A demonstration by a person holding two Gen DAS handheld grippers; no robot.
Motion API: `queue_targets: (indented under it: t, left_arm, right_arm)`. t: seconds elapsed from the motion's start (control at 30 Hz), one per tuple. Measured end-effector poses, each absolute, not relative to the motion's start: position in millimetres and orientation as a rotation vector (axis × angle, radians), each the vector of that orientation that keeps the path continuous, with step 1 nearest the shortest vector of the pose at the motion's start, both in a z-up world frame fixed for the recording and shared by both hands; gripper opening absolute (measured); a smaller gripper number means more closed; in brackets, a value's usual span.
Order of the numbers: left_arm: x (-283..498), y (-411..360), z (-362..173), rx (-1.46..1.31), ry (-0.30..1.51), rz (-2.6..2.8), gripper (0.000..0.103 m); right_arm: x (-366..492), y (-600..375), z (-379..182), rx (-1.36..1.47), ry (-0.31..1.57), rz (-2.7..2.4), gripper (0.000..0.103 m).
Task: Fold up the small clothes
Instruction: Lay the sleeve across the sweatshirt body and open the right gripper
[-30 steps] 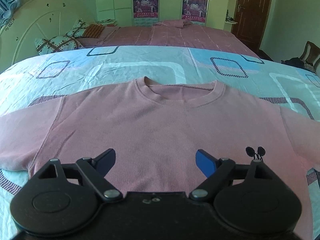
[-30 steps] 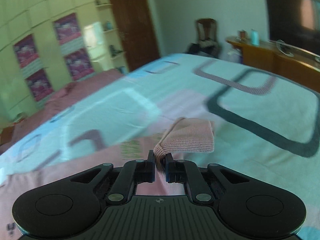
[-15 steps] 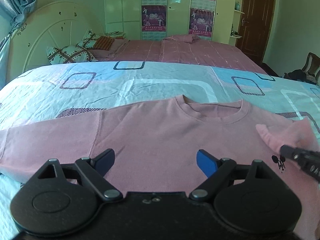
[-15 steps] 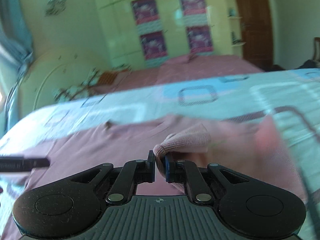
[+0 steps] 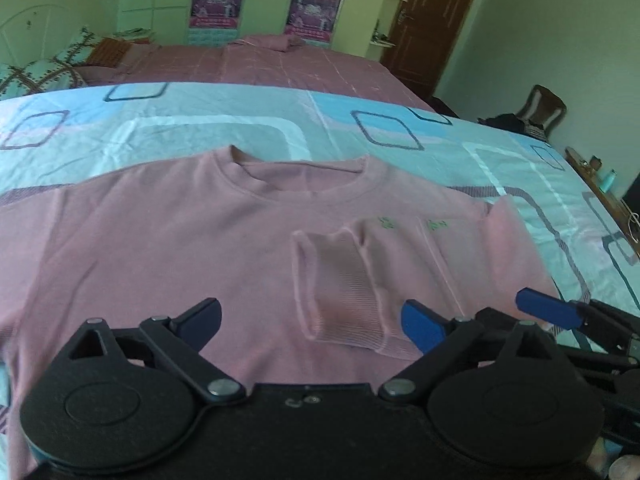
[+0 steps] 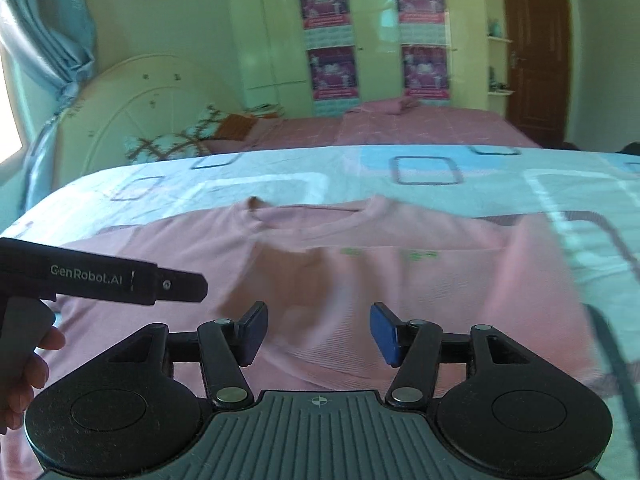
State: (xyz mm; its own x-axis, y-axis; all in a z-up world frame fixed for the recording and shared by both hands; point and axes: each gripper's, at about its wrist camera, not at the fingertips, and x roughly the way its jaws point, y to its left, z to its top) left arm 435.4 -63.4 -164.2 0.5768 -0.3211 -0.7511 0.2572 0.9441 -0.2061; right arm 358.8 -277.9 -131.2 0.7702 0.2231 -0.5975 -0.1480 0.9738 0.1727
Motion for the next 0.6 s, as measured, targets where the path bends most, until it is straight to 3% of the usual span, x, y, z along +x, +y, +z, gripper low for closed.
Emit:
queue_targets:
  t: [0.1,0.23,0.4,0.43,0.6]
  left_arm:
    - [444,-80,-182,-0.083,0.938,-0.34,0.09]
    - [454,-85,-203,-0.17,0.993,-0.354,0.059]
    - [455,-88,-207,-0.197,0.955,-0.338,0.028]
    - [455,-89,-206,-0.195,0.951,-0.339,0.01]
    - [455,-82,-186,-0.288,0.883,-0.338,0.006]
  right_arm:
    - [343,-311,-131,0.097,0.665,0.101,0.056]
    - [327,-354,-139,0.094,0.694,-0.023,0.056]
    - [317,-391,-156,0.127,0.745,-0.122,0.056]
    - [316,-395,-159,0.128,0.753,-0.133,0.056]
    - [313,-405,-165,0.129,0.771,-0.143,0.056]
